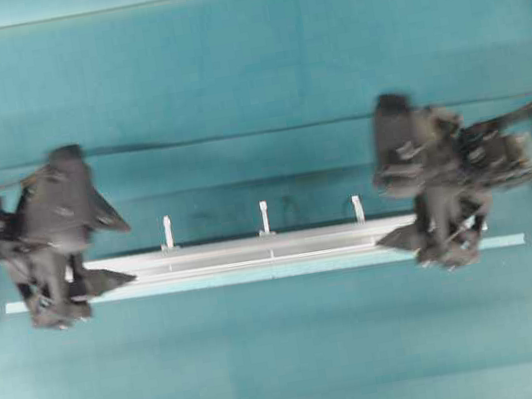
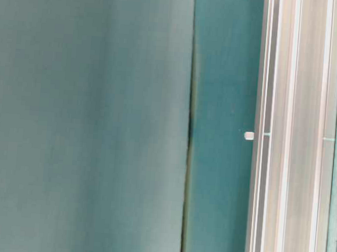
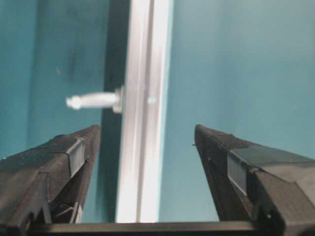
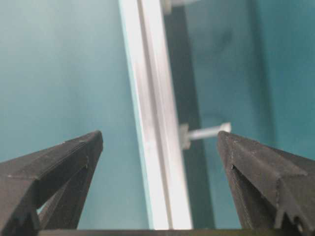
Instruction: Lift the large metal rail with both hands.
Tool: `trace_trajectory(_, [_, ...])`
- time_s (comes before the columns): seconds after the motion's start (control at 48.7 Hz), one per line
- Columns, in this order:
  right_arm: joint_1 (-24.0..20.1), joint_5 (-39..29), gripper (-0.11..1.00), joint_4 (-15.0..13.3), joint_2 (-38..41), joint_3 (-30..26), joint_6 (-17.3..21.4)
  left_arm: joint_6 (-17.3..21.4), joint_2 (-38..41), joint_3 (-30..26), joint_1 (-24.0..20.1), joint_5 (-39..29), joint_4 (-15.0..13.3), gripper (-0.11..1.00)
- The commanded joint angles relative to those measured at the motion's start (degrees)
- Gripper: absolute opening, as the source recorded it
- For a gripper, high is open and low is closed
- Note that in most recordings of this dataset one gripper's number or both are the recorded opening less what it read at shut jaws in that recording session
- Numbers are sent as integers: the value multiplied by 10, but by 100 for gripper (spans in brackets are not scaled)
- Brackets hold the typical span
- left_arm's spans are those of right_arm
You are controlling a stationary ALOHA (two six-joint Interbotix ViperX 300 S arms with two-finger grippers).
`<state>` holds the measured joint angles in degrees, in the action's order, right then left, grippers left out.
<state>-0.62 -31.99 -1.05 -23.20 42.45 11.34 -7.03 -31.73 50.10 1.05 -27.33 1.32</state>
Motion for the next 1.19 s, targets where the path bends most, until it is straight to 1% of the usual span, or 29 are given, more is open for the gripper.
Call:
trace_trajectory(0.0, [6,9,96,-6,-28,0,3,-1,-38,-4,-1,4,0,84])
trace_trajectory(0.205, [20,40,96,-8,-91,18,3,-5,-107,11,-2,19,-1,84])
trace_trajectory(0.329, [21,62,96,-8,-120,33,3,-5,-151,20,-4,34,-1,84])
trace_trajectory(0.596, [25,97,96,-8,-185,59,3,-5,-214,24,-10,64,0,84])
trace_trajectory(0.863, [29,99,96,-8,-248,73,3,-5,-238,24,-18,90,-1,84])
trace_trajectory(1.171, [31,101,96,-8,-308,77,1,-5,-243,24,-19,124,-1,84])
